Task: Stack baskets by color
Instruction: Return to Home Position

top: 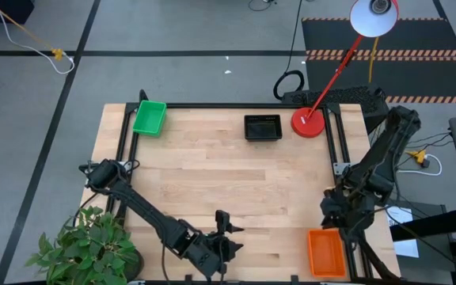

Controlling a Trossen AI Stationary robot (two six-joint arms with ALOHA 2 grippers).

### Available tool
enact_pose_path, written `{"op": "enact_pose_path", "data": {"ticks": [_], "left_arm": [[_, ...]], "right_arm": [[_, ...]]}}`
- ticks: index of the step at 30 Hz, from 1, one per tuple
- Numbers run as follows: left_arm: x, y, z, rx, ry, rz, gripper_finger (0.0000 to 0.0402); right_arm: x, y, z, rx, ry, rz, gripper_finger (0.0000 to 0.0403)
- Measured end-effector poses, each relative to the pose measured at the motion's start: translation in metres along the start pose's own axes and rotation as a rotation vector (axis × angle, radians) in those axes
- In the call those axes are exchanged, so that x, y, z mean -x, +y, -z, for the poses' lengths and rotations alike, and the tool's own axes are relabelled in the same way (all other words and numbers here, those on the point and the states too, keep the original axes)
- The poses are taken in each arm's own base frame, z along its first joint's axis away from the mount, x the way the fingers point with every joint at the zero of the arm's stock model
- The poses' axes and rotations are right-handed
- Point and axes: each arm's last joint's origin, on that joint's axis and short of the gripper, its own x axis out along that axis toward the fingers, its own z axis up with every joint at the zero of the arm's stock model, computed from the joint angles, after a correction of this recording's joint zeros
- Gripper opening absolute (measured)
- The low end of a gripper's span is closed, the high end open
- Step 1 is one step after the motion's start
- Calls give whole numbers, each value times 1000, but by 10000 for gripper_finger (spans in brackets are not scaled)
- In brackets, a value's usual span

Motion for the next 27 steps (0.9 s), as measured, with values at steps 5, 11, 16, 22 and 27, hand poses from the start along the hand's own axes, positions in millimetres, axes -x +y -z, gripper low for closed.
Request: {"op": "enact_pose_path", "data": {"ticks": [5, 11, 16, 22, 27], "left_arm": [[29, 26, -19, -72, -52, -73, 241], [68, 74, -40, -42, -110, -111, 211], [88, 118, -39, -48, -60, -153, 144], [103, 164, -27, 102, -43, -196, 61], [101, 165, 10, 97, -88, -126, 7]], "right_arm": [[20, 15, -28, 192, -200, 59, 47], [34, 30, -65, 530, -394, 117, 21], [38, 22, -90, 757, -517, 240, 5], [42, -4, -115, 797, -556, 326, 1], [35, -29, -124, 793, -569, 320, 1]]}}
